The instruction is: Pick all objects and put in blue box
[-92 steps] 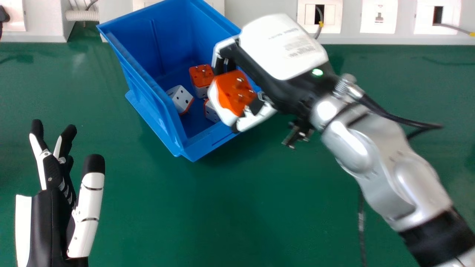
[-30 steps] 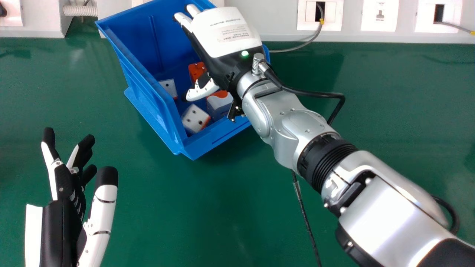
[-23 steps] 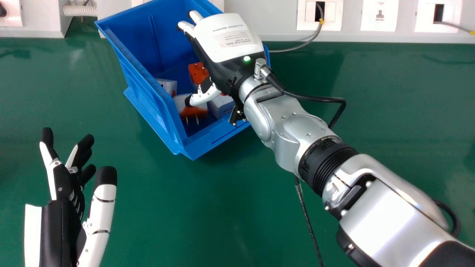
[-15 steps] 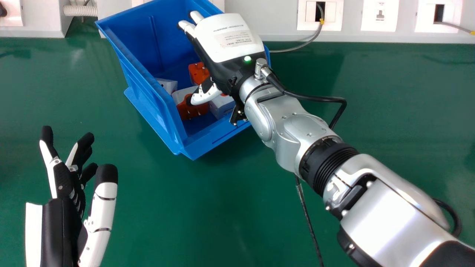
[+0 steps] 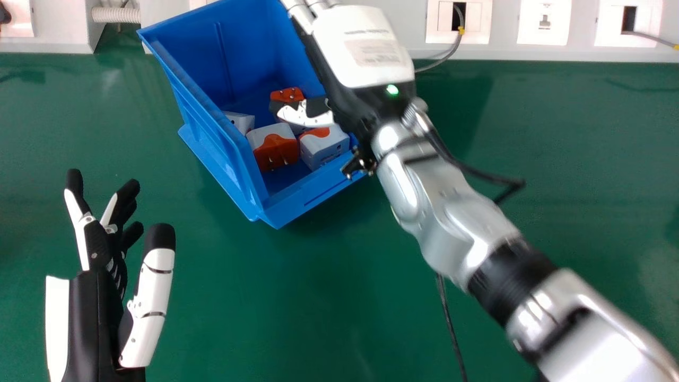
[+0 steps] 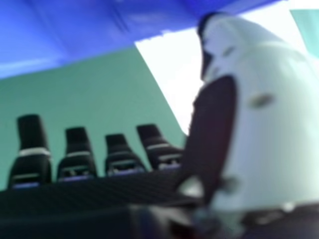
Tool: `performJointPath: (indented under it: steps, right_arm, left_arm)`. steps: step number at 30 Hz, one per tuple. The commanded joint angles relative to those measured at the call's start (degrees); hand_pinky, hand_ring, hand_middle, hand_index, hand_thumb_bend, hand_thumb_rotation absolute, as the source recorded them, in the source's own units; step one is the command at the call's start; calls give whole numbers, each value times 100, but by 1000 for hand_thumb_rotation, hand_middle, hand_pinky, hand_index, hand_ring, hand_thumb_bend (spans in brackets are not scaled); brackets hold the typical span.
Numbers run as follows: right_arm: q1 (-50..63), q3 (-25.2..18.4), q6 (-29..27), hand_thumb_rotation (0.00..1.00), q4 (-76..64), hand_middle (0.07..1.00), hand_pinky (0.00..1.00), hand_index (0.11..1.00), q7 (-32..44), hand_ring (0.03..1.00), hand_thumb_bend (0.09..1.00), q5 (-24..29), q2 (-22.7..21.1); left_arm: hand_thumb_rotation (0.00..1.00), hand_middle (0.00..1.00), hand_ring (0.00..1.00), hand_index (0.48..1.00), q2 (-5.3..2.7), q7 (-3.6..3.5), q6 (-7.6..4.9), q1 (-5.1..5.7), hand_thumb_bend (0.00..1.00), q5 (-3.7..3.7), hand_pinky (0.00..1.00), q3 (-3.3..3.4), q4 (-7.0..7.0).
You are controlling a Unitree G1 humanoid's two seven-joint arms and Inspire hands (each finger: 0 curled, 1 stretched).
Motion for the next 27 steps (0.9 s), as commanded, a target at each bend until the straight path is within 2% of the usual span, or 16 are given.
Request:
performJointPath:
  steps: [1,3,5,6,7,9,12,16,17,20,23,27]
  right_arm:
    - [645,-325,-66,489,-1156,954,741,913,-108,904,275,83,-235]
    - [1356,-558,-189,642,-2039,971,765,934,6,920,263,217,-449]
    - [2061,-848,-337,787,-2698,993,849,974,67,959,265,491,-579]
    - [2352,-978,-480,818,-2874,994,838,969,21,952,284,630,-627]
    - [2634,-1109,-573,833,-3079,992,825,965,20,947,300,788,-628]
    - [3127,-1343,-837,797,-3398,998,815,973,41,953,306,1093,-633]
    - [3844,-1627,-1102,815,-3801,1000,845,995,148,977,301,1442,-661]
    - [4613,-1922,-1090,945,-4166,1000,867,1000,225,987,331,1688,-563]
    - [4755,-2001,-1130,964,-4178,1000,867,1000,214,986,336,1783,-516]
    - [5046,-2212,-1225,961,-4159,1000,875,1000,230,986,320,2046,-391]
    - [5278,-2481,-1182,995,-4150,1000,927,1000,351,999,361,2382,-289]
    - [5328,-2802,-1162,1000,-4132,1000,983,1000,583,1000,430,2997,-100]
  left_arm:
    - [829,932,946,922,102,-29,-81,-41,486,-46,926,49,-24]
    - [828,932,948,922,117,-27,-31,-68,477,-39,933,67,-43]
    - [825,931,950,921,142,-18,-49,-118,470,-53,940,93,-3]
    - [822,929,948,919,160,-14,-63,-147,470,-52,941,109,21]
    - [823,927,947,918,176,-7,-58,-179,463,-50,942,129,42]
    - [825,925,944,917,206,-13,-34,-224,477,-64,937,151,60]
    - [831,929,949,921,277,-71,-25,-294,495,-152,933,178,95]
    - [824,930,949,922,345,-120,17,-360,493,-186,932,230,119]
    - [827,931,950,922,361,-151,63,-365,498,-214,931,230,100]
    - [817,940,959,930,421,-207,102,-397,500,-224,937,245,82]
    - [823,941,956,931,471,-221,123,-437,496,-171,925,269,85]
    - [828,939,954,926,518,-263,212,-484,518,-220,923,295,75]
